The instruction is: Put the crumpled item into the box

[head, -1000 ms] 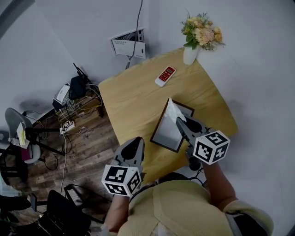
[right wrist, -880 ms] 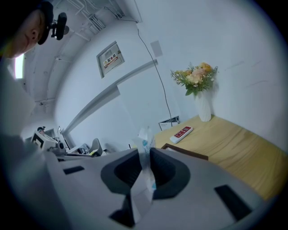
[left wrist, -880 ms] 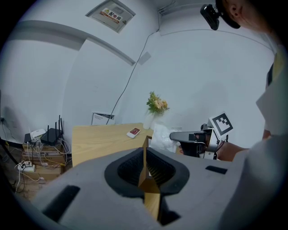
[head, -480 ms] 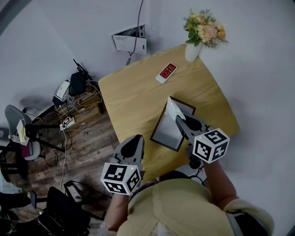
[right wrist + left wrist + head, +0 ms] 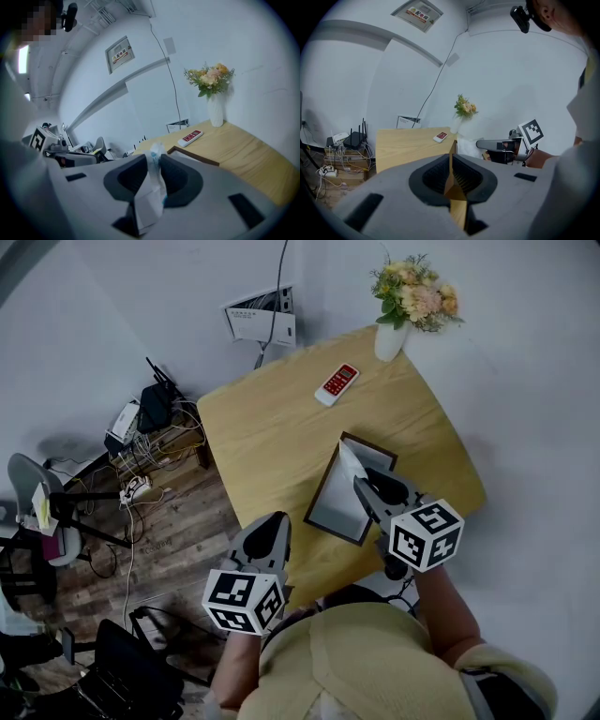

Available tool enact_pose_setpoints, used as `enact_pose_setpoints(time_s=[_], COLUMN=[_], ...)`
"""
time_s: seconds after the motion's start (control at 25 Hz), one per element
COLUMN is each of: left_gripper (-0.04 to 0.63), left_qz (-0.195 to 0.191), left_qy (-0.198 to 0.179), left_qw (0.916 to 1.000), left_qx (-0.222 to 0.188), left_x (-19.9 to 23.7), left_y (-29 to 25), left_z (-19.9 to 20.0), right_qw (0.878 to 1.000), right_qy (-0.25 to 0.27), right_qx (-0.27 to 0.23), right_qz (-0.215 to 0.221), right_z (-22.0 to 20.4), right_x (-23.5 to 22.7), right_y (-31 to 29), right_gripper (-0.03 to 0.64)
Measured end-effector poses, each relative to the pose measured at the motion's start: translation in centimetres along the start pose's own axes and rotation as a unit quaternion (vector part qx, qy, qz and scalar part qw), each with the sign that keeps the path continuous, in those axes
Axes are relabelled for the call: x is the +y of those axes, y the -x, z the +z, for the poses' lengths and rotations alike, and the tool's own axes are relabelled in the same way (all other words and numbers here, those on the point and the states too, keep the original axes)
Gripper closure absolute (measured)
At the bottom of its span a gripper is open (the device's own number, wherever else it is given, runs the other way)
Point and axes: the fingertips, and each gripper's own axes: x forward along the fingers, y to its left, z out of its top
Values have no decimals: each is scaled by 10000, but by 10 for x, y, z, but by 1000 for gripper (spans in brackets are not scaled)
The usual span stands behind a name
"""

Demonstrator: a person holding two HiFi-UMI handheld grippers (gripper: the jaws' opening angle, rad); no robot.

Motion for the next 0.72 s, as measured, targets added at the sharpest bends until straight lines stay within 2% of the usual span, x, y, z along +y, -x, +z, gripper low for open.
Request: enact_pose_setpoints(time_s=[0.12, 0.72], left_gripper=[560, 560], left_qz=[-16, -70], left_qy=[16, -31], left_qw=[10000, 9999], left_qx=[-8, -67], left_x=[0, -6], left_y=[0, 9], left_z=[-1, -1], right_qw=[10000, 9997], right_qy=[50, -25], right_qx=[28, -197], right_qz=[8, -158], right_z=[-2, 3], right_x=[1, 2], right_y=[1, 18], right_gripper=[524, 523])
